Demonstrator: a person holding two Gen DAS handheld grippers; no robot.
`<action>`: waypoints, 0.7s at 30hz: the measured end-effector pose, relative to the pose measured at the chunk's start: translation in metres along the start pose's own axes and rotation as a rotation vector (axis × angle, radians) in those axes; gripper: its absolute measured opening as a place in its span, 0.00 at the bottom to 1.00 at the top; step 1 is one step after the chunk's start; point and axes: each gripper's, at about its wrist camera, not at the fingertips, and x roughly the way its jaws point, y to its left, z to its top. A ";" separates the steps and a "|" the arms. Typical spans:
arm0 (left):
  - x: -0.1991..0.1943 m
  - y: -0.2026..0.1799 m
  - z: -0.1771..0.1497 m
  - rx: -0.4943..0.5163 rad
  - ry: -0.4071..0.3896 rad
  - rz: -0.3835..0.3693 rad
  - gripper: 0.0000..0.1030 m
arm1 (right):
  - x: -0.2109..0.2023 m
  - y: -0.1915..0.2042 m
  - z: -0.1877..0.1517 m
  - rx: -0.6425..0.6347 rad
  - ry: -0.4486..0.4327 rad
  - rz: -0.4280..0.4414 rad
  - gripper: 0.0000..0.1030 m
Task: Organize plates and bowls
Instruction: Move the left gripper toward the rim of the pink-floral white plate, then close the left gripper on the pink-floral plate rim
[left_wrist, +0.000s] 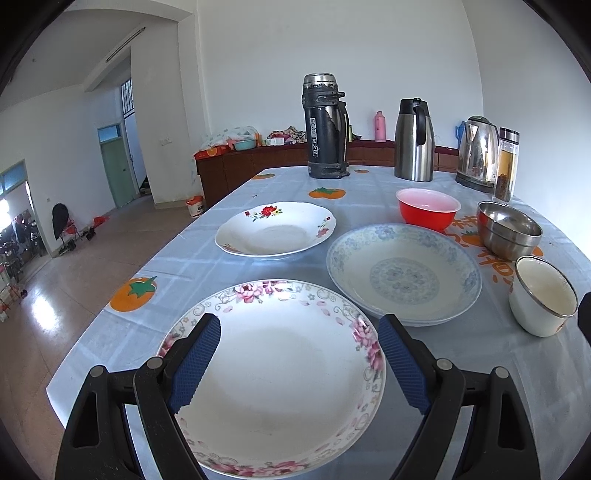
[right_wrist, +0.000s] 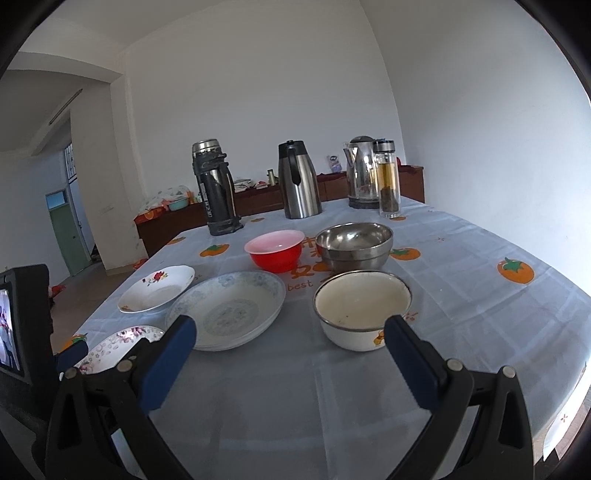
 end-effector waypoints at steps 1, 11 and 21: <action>0.000 0.002 0.000 -0.002 0.000 -0.001 0.86 | 0.001 0.000 -0.001 0.004 0.003 0.010 1.00; 0.002 0.041 -0.001 -0.059 0.012 0.032 0.86 | 0.025 0.012 -0.014 0.052 0.138 0.164 1.00; 0.005 0.074 0.003 -0.099 0.013 0.040 0.86 | 0.042 0.040 -0.026 -0.045 0.231 0.219 0.78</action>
